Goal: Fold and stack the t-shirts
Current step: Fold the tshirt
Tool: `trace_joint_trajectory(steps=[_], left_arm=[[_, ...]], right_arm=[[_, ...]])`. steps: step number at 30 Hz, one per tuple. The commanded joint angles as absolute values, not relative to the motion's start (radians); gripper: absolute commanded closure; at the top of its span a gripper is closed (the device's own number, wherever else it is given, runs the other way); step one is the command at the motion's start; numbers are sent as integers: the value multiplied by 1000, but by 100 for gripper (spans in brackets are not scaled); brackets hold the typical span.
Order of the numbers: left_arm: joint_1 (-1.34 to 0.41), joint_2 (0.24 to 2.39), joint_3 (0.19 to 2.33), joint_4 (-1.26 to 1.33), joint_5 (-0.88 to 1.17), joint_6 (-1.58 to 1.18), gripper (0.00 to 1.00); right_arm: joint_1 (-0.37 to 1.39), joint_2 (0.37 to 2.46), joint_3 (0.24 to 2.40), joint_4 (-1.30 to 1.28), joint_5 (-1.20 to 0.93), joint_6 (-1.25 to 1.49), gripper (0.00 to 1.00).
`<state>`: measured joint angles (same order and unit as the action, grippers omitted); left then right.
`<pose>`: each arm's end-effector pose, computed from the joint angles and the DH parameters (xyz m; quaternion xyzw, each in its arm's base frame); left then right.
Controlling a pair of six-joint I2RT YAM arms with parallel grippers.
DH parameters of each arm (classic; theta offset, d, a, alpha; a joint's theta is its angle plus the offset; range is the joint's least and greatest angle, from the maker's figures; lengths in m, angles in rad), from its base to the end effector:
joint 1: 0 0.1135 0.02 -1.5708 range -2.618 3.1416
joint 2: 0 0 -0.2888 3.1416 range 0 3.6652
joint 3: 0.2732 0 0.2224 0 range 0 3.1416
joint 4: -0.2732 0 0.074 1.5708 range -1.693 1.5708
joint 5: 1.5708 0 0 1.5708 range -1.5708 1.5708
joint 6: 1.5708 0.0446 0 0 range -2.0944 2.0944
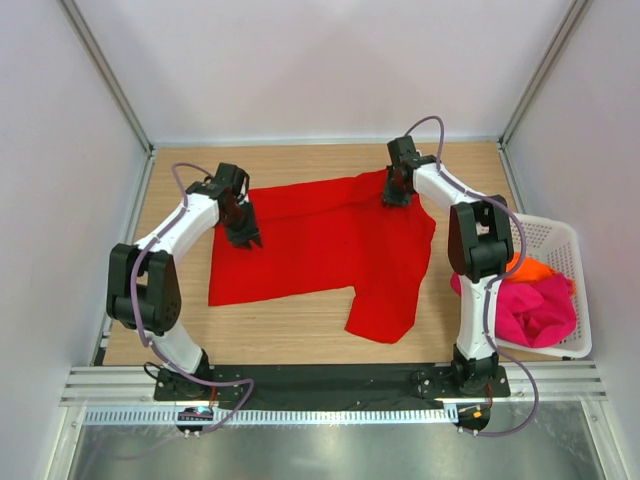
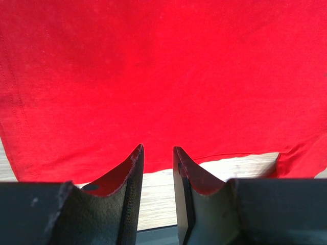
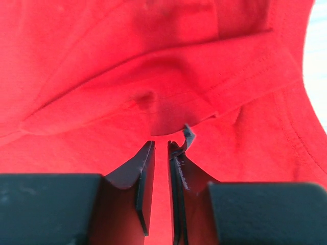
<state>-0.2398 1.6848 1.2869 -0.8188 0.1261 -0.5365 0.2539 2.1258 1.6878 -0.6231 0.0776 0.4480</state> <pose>0.3042 -0.0802 0.2619 -0.1342 0.9733 -0.1239 0.1392 0.4358 0.1095 0.2191 0.1034 0.9615 0.0513 0.2495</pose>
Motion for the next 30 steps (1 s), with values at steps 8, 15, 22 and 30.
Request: trace_joint_trajectory(steps=[8,15,22,30], left_arm=[[-229,1687,1304,-805,140,-514,70],[-224,1692,1295,-805,140,-511,70],[-218,1698,1301,-807,143,-514,70],[-218,1700,1298,-802,144,-517,70]], right_arm=[[242,2154,1736,-529,101,417,72],[227,2209,1784,-529,101,405,68],[227,2230,1822,-534,95,405,66],[230,2243,1841,-546,86,416,78]])
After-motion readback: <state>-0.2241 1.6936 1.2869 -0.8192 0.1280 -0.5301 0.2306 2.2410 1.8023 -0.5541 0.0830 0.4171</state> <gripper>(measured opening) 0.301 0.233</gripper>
